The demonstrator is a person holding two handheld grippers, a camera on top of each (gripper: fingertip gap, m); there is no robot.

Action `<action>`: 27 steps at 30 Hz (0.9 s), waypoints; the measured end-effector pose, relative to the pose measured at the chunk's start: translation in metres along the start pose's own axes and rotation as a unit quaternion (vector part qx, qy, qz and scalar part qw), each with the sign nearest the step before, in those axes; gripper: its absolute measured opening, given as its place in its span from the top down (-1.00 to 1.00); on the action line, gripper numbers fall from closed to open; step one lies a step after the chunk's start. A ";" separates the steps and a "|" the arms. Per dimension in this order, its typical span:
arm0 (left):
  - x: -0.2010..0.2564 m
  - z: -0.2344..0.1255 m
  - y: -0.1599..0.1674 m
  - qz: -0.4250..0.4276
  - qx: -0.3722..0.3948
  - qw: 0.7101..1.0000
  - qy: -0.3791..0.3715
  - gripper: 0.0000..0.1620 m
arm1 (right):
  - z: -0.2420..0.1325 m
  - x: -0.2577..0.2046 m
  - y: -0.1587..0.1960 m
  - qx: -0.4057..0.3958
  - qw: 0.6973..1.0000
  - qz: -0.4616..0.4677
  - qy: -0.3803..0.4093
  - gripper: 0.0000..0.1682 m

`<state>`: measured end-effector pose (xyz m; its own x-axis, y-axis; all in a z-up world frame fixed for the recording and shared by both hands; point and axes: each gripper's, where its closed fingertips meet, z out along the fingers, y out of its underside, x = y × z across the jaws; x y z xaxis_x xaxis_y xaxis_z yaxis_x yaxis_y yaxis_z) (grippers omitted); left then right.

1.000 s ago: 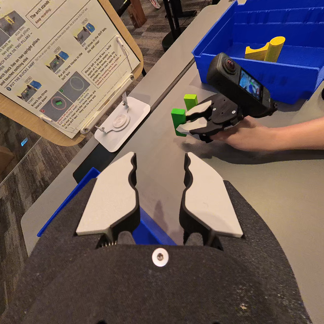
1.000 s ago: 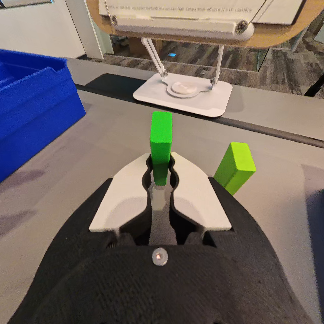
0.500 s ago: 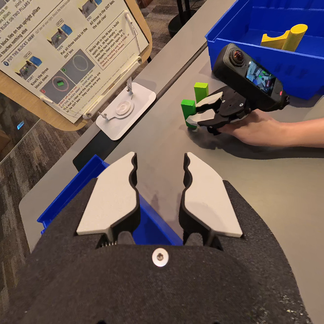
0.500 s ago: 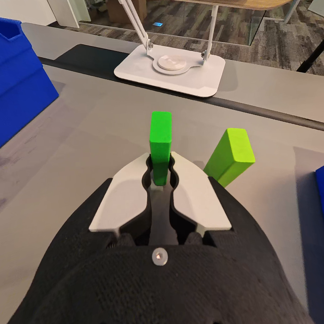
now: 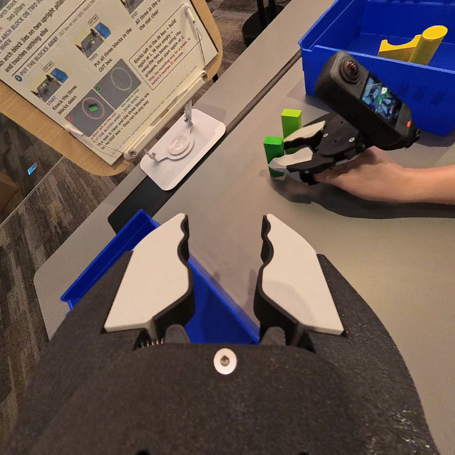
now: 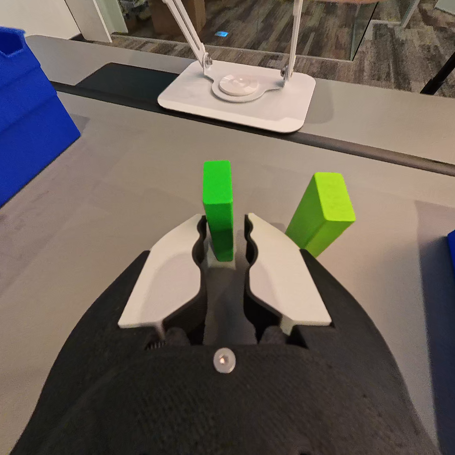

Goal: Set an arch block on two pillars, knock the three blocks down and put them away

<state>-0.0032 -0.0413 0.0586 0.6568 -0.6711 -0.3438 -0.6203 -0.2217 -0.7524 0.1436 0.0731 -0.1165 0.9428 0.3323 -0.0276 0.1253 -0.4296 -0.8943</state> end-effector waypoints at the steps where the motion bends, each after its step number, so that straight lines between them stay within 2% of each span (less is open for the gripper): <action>1: -0.003 -0.002 0.001 -0.003 -0.001 1.000 0.000 0.29 | -0.002 0.000 -0.003 0.006 1.000 -0.002 -0.001 0.60; 6: -0.044 -0.013 0.032 -0.050 -0.047 0.997 -0.030 0.24 | -0.023 0.002 -0.031 0.060 0.998 -0.013 0.003 0.49; 10: -0.090 -0.006 0.101 -0.126 -0.163 0.977 -0.055 0.24 | -0.052 -0.003 -0.067 0.134 0.990 -0.037 0.004 0.47; 13: -0.106 0.016 0.163 -0.186 -0.269 0.944 -0.034 0.16 | -0.078 -0.013 -0.093 0.193 0.980 -0.053 -0.008 0.47; 15: -0.110 0.030 0.201 -0.210 -0.333 0.919 -0.029 0.20 | -0.092 -0.021 -0.105 0.215 0.975 -0.057 -0.023 0.47; 17: -0.115 0.042 0.228 -0.203 -0.380 0.902 -0.034 0.07 | -0.104 -0.027 -0.112 0.228 0.971 -0.056 -0.038 0.46; 22: -0.114 0.060 0.262 -0.196 -0.430 0.880 -0.030 0.12 | -0.123 -0.039 -0.125 0.253 0.963 -0.050 -0.078 0.46; 27: -0.119 0.067 0.270 -0.211 -0.428 0.878 -0.033 0.29 | -0.127 -0.043 -0.127 0.254 0.961 -0.055 -0.094 0.47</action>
<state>-0.2203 0.0258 -0.1412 0.9116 -0.3653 -0.1884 -0.3920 -0.9106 -0.1313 0.1263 0.0066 0.0551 0.8541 0.5185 0.0423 0.0090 0.0665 -0.9977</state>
